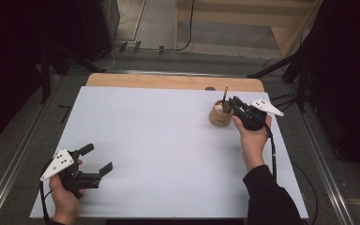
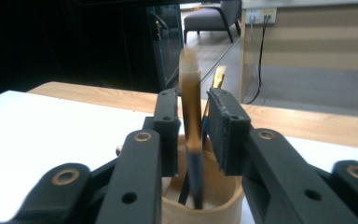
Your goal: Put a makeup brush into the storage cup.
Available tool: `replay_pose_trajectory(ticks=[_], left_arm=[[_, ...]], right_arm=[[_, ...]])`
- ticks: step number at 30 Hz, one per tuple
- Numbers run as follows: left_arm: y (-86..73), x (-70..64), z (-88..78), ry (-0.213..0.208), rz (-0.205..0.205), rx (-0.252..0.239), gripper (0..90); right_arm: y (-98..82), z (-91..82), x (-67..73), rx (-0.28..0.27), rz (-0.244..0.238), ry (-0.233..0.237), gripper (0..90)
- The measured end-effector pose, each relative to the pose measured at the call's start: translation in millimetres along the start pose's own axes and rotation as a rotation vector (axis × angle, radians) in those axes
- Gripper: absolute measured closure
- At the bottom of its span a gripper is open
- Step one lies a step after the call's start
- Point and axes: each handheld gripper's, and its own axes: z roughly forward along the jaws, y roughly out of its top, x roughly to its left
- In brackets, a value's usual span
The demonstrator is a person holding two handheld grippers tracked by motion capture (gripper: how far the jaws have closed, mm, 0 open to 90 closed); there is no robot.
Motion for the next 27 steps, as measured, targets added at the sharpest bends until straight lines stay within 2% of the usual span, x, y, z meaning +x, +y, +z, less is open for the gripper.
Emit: replay_pose_trajectory(ticks=[2, 5, 9, 11, 13, 15, 18, 21, 27], left_arm=[[0.0, 0.0, 0.0, -0.001, 0.003, 0.001, 0.0], [-0.2, 0.2, 0.0, 0.001, 0.002, 0.003, 0.0], [-0.1, -0.5, 0.8, -0.001, 0.003, 0.001, 0.0], [0.0, -0.7, 1.0, -0.002, 0.004, 0.001, 0.0], [0.1, -0.8, 1.0, -0.002, 0.005, 0.001, 0.0], [0.2, -0.7, 0.7, 0.001, 0.003, -0.001, 0.0], [0.2, -0.4, 0.0, 0.004, -0.002, -0.003, 0.0], [0.2, -0.1, 0.0, 0.006, -0.002, -0.002, 0.0], [0.3, -0.6, 0.6, 0.005, 0.002, -0.002, 0.0]], right_arm=[[1.8, -3.1, -0.3, 0.005, 0.018, -0.005, 66.0], [5.8, -9.5, 0.7, 0.01, 0.02, -0.006, 55.1], [9.3, -18.4, 4.2, 0.036, 0.005, -0.002, 39.7], [8.8, -24.1, 6.1, 0.023, -0.014, -0.006, 37.1], [7.8, -29.9, 6.3, 0.02, 0.009, 0.001, 33.6], [5.1, -34.7, 7.3, 0.034, 0.023, -0.002, 30.5], [-0.4, -41.0, 10.2, 0.064, 0.02, -0.008, 25.3], [-6.6, -46.9, 12.1, 0.076, 0.004, 0.017, 17.9], [-15.3, -60.2, 13.7, 0.064, -0.018, 0.074, 5.3]])
